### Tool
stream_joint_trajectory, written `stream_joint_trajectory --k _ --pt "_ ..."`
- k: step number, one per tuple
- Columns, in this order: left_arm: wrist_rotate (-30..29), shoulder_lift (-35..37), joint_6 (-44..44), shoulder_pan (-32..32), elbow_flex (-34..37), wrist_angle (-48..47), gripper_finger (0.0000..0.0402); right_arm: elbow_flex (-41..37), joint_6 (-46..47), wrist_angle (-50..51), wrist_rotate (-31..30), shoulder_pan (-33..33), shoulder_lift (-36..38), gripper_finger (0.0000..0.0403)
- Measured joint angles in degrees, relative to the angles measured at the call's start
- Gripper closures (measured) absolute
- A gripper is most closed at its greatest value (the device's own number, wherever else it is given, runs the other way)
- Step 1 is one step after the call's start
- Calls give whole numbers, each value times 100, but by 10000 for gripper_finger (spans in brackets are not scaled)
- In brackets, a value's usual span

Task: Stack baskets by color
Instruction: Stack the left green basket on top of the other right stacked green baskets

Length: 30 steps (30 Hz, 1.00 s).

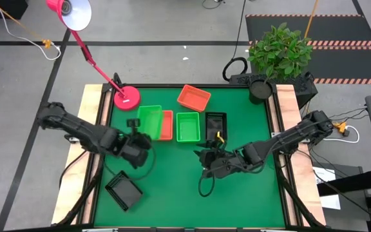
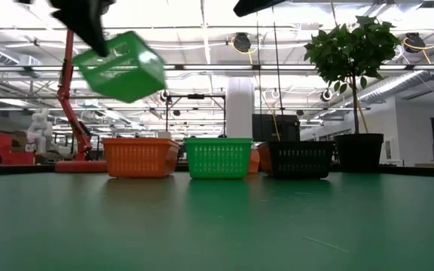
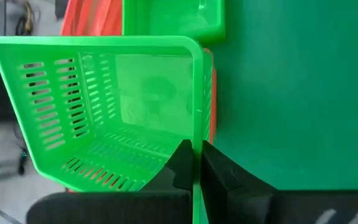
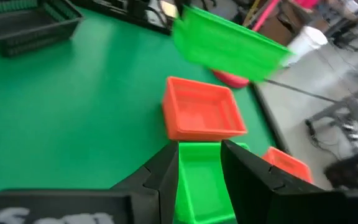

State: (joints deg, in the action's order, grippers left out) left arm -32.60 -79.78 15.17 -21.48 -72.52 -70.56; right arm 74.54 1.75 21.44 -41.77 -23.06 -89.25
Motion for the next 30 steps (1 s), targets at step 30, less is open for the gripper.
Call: stream_joint_trajectory --k 30 --pt "703 -1863 -2700 876 -993 2497 394 -1204 -805 -2595 1344 789 -4 249"
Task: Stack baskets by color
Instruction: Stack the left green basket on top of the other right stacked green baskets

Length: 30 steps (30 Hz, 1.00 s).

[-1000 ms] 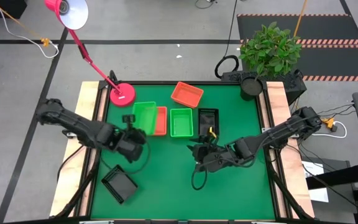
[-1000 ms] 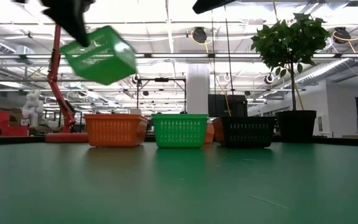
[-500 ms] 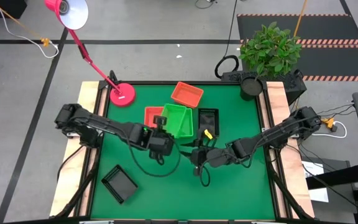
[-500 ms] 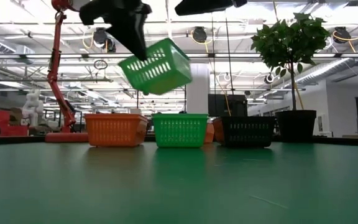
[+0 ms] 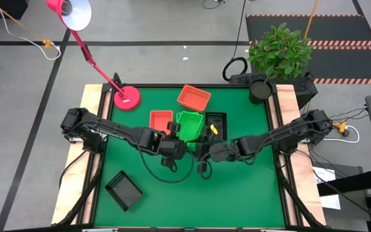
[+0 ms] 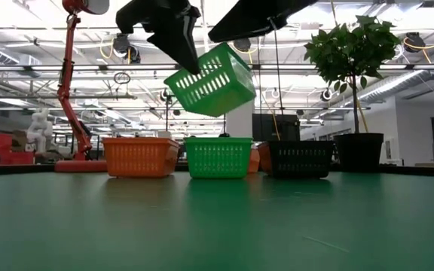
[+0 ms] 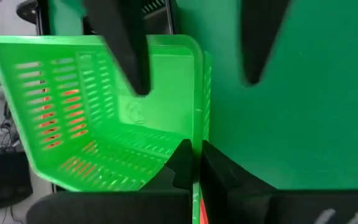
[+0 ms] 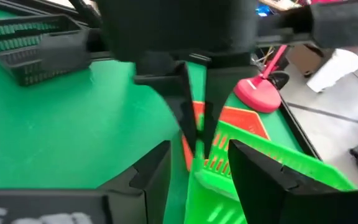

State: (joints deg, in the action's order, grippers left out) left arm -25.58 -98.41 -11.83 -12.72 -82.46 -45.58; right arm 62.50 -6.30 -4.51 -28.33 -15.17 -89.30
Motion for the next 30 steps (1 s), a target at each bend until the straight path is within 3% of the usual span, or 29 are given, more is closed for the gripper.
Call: stream_joint_trajectory --k 6,13,18,25,30 --pt "-172 0 -9 16 0 156 378 0 141 238 116 228 3 280" --pt "-193 -4 -103 18 -24 219 394 -103 243 414 170 355 17 316" --pt "-315 -8 -104 1 -37 307 377 -191 97 455 163 367 13 332" --pt "-365 0 -240 -7 -39 542 394 -232 91 444 316 506 2 348" --pt "-370 0 -203 -15 -39 585 373 -236 -88 378 318 506 2 365"
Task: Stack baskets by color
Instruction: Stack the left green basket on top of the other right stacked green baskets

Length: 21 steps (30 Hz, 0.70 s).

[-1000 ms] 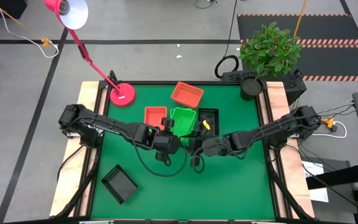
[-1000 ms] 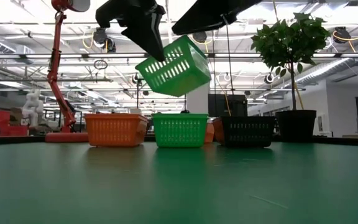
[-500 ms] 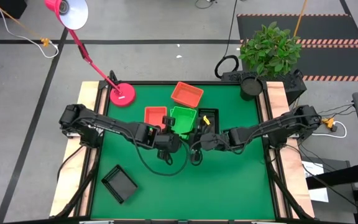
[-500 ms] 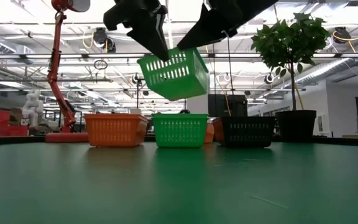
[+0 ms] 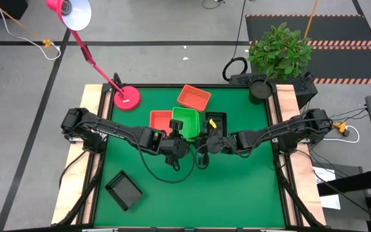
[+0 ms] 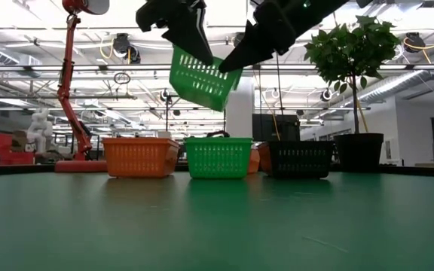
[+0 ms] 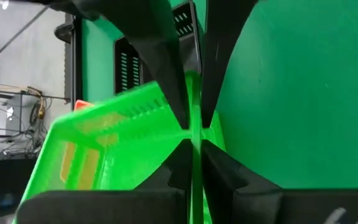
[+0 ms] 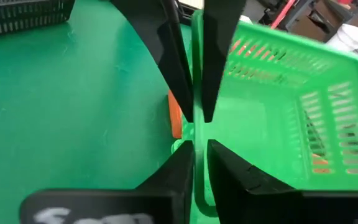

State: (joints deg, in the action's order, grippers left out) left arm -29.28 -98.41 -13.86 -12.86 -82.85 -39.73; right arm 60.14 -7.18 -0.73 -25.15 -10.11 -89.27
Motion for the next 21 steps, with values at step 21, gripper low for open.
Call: stream_joint_trajectory --k 21 --pt "-282 796 940 -180 -7 -256 255 -4 -374 325 332 23 -7 395"
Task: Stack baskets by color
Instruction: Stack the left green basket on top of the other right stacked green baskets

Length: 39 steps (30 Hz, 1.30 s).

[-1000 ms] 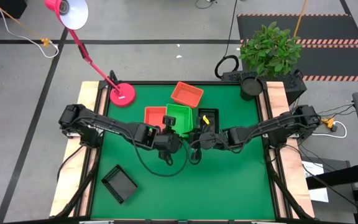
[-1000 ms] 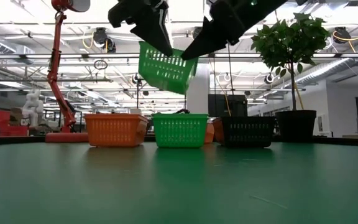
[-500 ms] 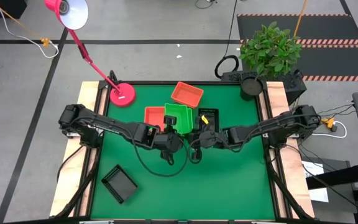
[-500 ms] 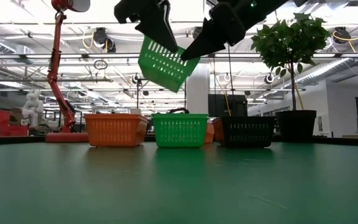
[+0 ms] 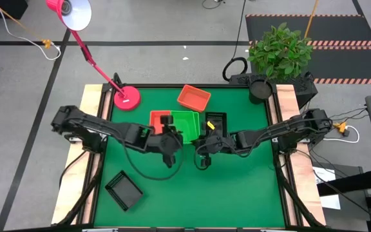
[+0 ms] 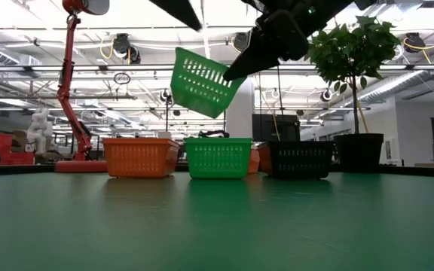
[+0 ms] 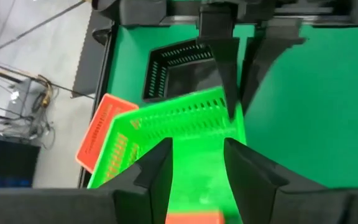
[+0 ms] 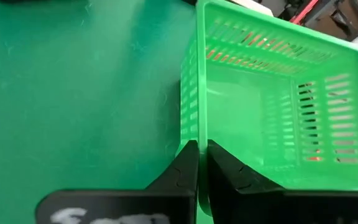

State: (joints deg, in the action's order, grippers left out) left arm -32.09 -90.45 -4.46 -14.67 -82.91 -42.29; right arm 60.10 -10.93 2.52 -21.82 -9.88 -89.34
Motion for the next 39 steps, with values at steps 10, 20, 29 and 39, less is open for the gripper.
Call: stream_joint_trajectory --k 10,20,29,39 --pt "-383 1081 866 -194 746 -736 286 -28 -50 631 -31 191 2 395" --pt "-455 1916 1129 -95 1780 -247 309 -305 -183 376 -29 510 4 395" --pt "-442 1970 1103 -72 1989 -215 309 -399 25 94 417 646 4 394" --pt "-442 1969 992 -36 1989 -81 309 -809 30 -541 409 658 4 394"
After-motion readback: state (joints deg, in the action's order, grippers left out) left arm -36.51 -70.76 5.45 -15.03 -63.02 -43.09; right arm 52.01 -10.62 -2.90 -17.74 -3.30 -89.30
